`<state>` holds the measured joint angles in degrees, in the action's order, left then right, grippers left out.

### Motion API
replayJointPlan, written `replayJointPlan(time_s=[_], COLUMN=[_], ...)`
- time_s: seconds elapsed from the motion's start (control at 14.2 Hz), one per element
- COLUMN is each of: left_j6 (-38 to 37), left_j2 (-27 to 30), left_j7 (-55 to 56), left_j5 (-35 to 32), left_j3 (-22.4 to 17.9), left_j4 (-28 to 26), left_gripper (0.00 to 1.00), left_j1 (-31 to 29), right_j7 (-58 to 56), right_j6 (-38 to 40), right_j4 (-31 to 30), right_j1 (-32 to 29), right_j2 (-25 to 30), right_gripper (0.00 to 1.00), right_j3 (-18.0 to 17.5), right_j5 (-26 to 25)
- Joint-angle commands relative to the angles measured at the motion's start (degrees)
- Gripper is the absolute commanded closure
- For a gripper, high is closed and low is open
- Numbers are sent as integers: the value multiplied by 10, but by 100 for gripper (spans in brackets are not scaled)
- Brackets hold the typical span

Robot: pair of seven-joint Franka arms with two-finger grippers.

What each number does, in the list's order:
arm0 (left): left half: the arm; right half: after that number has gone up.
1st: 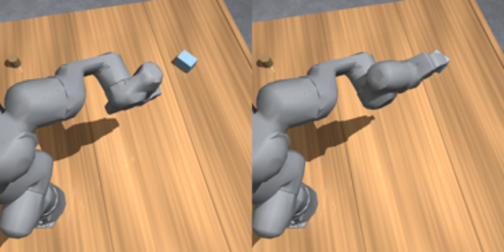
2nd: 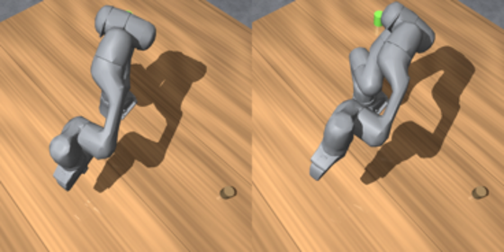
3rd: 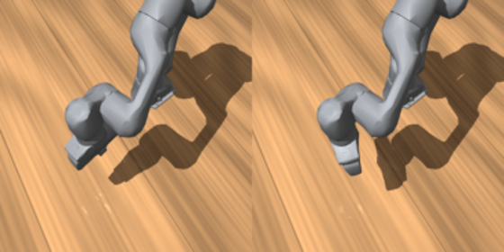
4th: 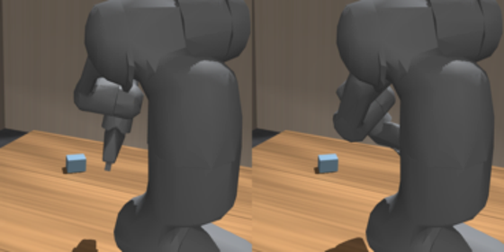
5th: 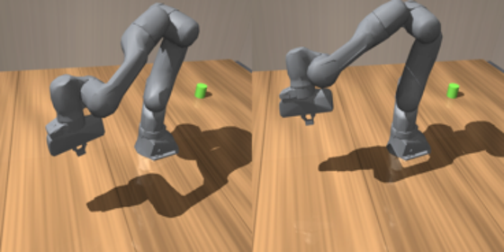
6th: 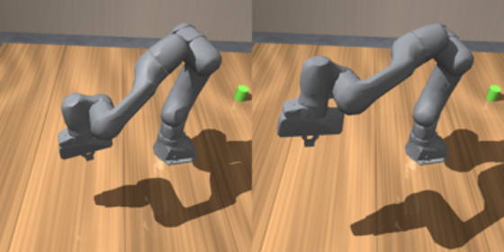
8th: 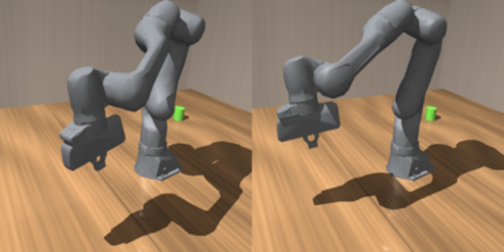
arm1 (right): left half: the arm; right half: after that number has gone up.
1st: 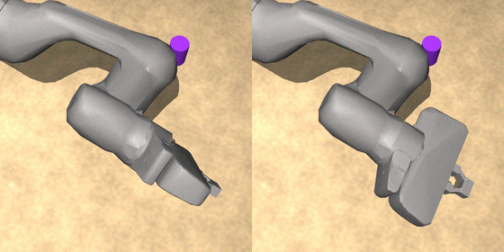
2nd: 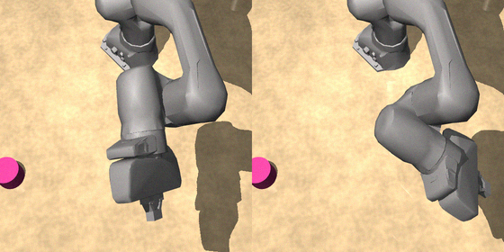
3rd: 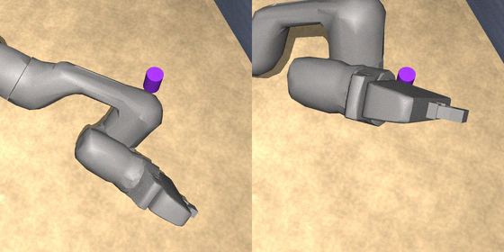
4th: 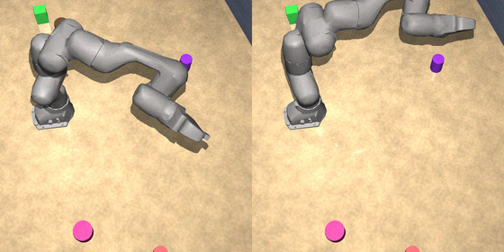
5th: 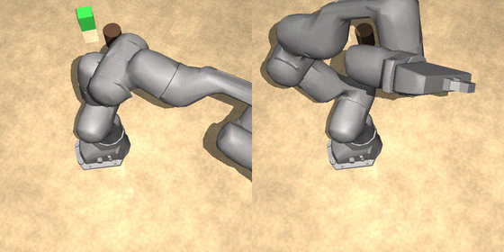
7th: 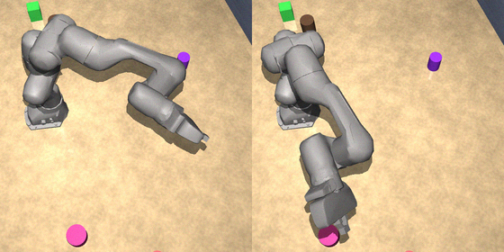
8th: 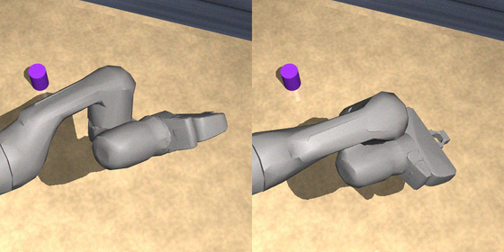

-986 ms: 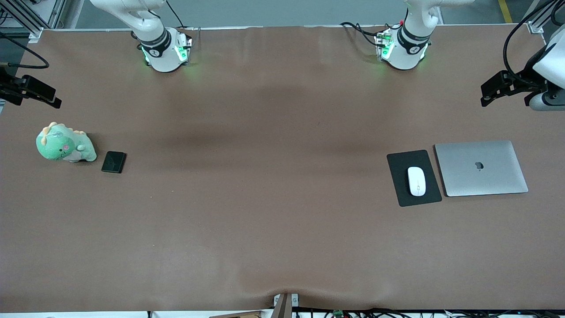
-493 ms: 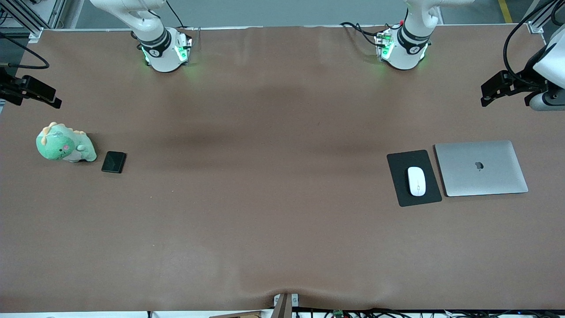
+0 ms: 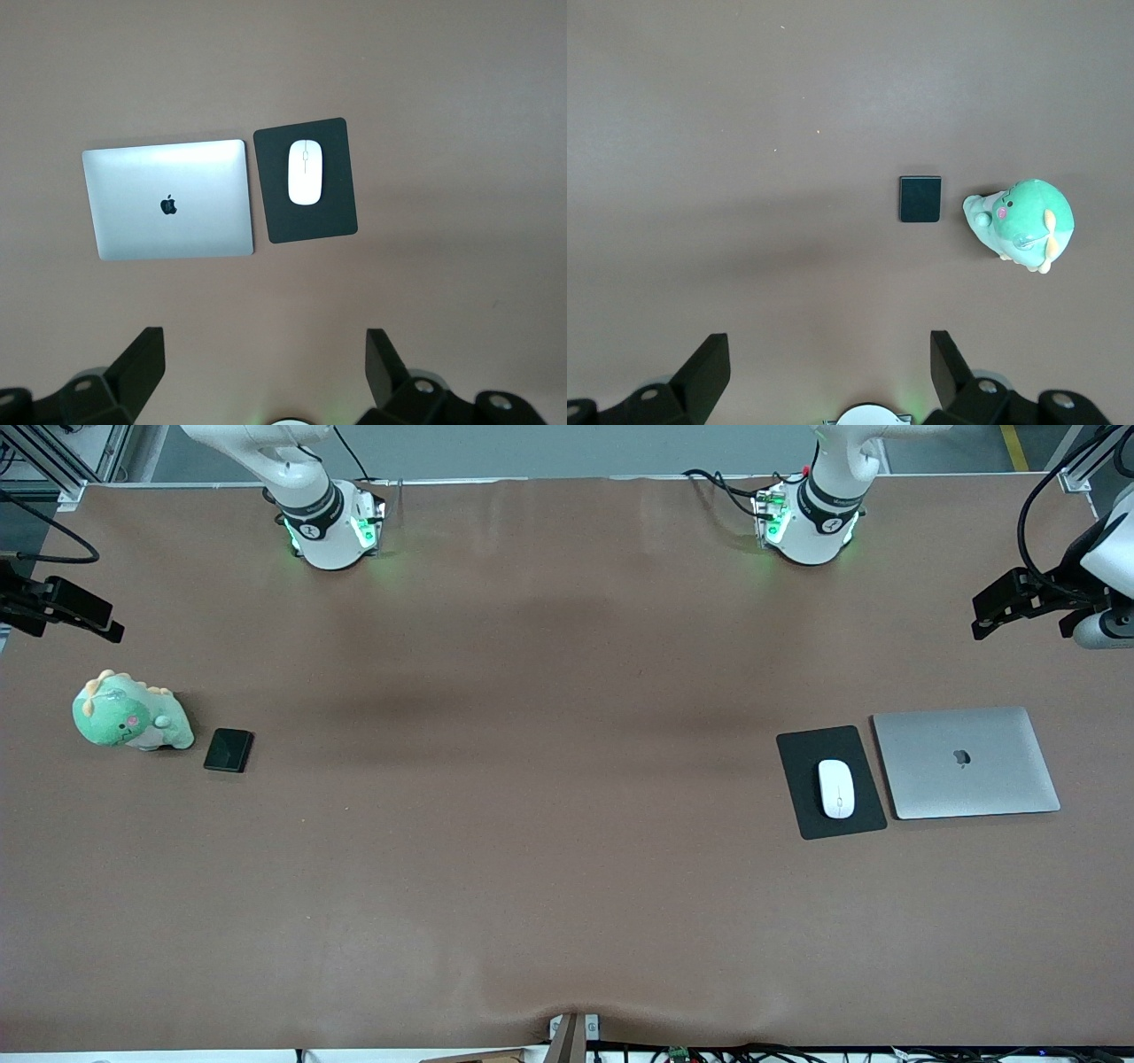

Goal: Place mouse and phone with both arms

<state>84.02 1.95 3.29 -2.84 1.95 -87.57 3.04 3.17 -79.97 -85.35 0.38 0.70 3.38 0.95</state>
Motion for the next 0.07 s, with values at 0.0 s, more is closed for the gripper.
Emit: replayJointPlan(time_s=[0.0], left_j6=[-9], left_j2=[-6], left_j7=[-7], left_j5=[6], left_j3=[2], left_j4=[15], left_gripper=[0], left_j1=[-4], right_j7=[1], right_j6=[-3], right_j4=[-8], right_j1=[-6], right_j2=[8], right_gripper=[0], right_j3=[-3], right_j5=[5])
